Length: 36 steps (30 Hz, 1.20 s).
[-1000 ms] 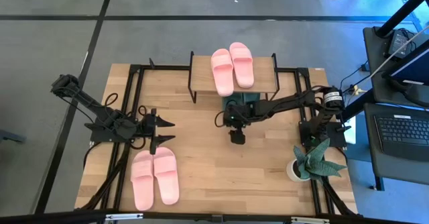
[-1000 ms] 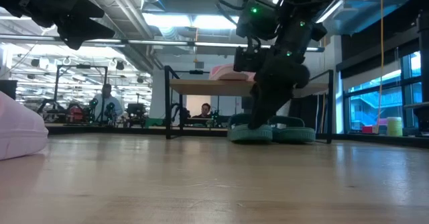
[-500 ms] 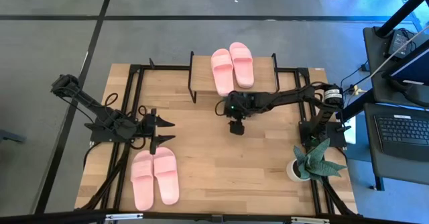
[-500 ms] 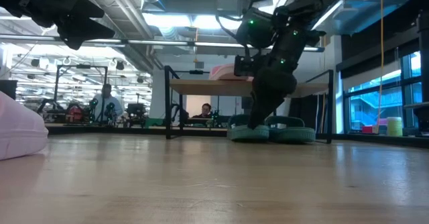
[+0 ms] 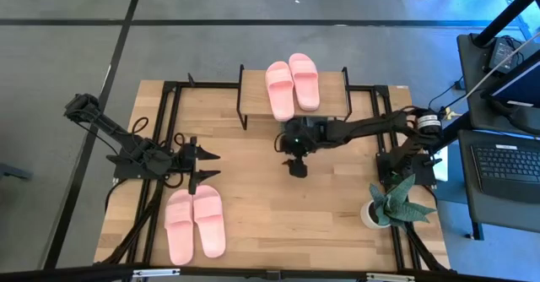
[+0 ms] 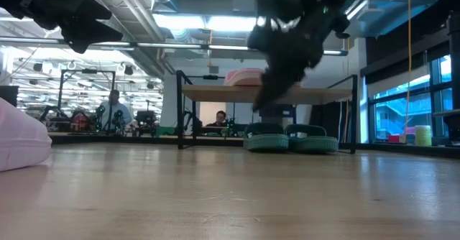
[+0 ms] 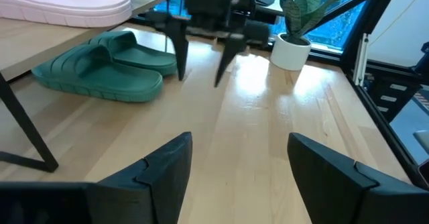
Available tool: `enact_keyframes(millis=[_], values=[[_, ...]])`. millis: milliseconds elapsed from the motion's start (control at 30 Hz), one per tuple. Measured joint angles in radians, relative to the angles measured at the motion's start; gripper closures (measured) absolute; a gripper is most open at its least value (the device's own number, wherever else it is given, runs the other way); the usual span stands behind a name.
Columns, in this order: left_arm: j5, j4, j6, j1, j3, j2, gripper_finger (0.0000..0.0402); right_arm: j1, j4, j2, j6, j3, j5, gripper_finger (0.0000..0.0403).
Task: Pick and place slides into the shelf
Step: Put the pink slipper under the shelf
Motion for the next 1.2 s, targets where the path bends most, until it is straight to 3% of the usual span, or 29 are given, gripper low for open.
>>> enact_keyframes(millis=[233,400,600,833,1000,1200], values=[[0.014,0.001,0.015,-0.001,0.0,0.0,0.0166,0.088,0.318,0.007,-0.104,0.003,-0.003,0.0135],[0.023,0.015,0.099,-0.016,0.0,0.0,0.0166,0.137,0.376,0.008,-0.208,0.001,-0.003,0.0135],[0.182,0.086,0.197,-0.053,0.0,0.0,0.0166,0.168,0.409,0.008,-0.204,0.001,-0.002,0.0135],[0.206,0.121,0.252,-0.099,0.023,0.012,0.0166,0.171,0.401,0.008,-0.153,0.001,0.0,0.0135],[0.113,-0.077,0.242,-0.159,0.17,0.112,0.0166,0.167,0.377,0.008,-0.147,0.001,0.059,0.0135],[0.025,-0.415,0.086,-0.243,0.457,0.364,0.0166,0.166,0.278,0.008,-0.145,0.001,0.152,0.0135]])
